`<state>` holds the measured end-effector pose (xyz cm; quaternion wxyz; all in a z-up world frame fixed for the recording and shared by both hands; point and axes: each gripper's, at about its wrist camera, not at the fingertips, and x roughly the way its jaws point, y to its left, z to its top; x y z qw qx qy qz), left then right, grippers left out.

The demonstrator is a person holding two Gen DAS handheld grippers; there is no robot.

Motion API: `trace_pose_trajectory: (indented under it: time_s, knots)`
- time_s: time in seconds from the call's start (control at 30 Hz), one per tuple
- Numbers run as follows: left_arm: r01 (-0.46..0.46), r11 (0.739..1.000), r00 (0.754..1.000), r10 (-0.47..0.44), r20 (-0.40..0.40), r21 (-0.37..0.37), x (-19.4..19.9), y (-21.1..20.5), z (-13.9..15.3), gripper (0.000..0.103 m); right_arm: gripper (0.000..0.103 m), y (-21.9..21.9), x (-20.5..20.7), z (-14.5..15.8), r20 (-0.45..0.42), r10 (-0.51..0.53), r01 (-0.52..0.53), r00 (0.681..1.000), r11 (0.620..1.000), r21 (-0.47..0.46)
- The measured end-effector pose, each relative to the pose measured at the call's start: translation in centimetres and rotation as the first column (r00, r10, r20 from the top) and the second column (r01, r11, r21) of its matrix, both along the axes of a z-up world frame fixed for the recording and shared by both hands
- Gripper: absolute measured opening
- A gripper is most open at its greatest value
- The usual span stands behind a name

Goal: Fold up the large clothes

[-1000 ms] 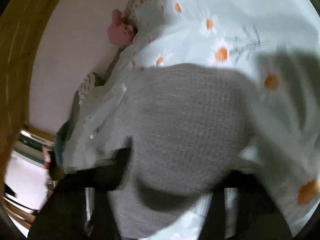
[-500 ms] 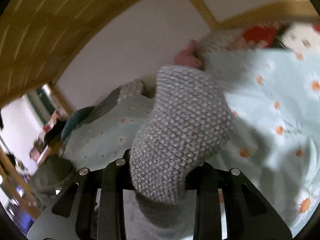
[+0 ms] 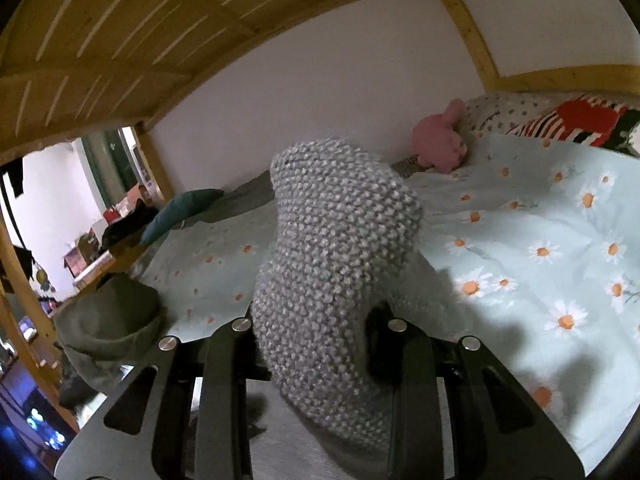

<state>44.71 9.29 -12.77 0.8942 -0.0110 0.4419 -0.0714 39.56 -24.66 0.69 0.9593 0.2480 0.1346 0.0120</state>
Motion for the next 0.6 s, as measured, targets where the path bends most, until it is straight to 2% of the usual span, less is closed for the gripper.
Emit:
trace_pose_trajectory:
  time_s: [0.1, 0.2, 0.3, 0.37, 0.4, 0.43, 0.47, 0.5, 0.6]
  knots:
    - [-0.005, 1.000, 0.999, 0.004, -0.041, -0.006, -0.1, 0.4, 0.8, 0.098, 0.029, 1.5, 0.4, 0.6, 0.003, 0.014, -0.014, 1.000, 1.000, -0.016]
    - [-0.013, 0.998, 0.998, 0.009, -0.062, -0.059, 0.6, 1.6, 2.2, 0.098, 0.029, 3.2, 0.9, 1.2, 0.004, 0.031, -0.031, 1.000, 0.999, -0.036]
    - [-0.142, 0.986, 0.989, 0.144, 0.019, -0.082, -0.6, 4.9, 4.4, 0.098, 0.029, 5.3, 1.3, 1.6, 0.012, 0.046, -0.045, 0.999, 0.996, -0.083]
    - [-0.179, 0.983, 0.984, 0.177, -0.033, -0.051, 0.1, 6.6, 2.8, 0.098, 0.029, 6.9, 1.9, 1.7, 0.012, 0.059, -0.058, 0.998, 0.993, -0.104]
    - [-0.167, 0.985, 0.981, 0.162, -0.108, -0.048, 0.8, 6.6, 0.8, 0.098, 0.029, 7.5, 2.3, 1.8, 0.010, 0.064, -0.063, 0.998, 0.993, -0.101]
    - [-0.151, 0.988, 0.988, 0.150, -0.031, -0.027, 0.0, 6.2, -0.1, 0.098, 0.029, 8.1, 2.6, 1.9, 0.009, 0.070, -0.069, 0.998, 0.993, -0.096]
    - [-0.147, 0.989, 0.989, 0.147, 0.008, -0.002, -0.3, 5.8, -0.3, 0.099, 0.029, 8.7, 3.0, 2.0, 0.011, 0.076, -0.074, 0.997, 0.993, -0.094]
    - [-0.152, 0.988, 0.988, 0.152, 0.018, 0.002, -0.5, 5.8, -0.3, 0.099, 0.029, 9.6, 3.3, 2.2, 0.014, 0.081, -0.079, 0.997, 0.992, -0.102]
    - [-0.152, 0.986, 0.988, 0.151, -0.023, -0.068, -0.6, 6.9, 0.1, 0.098, 0.029, 12.3, 3.6, 2.7, 0.031, 0.118, -0.111, 0.993, 0.979, -0.168]
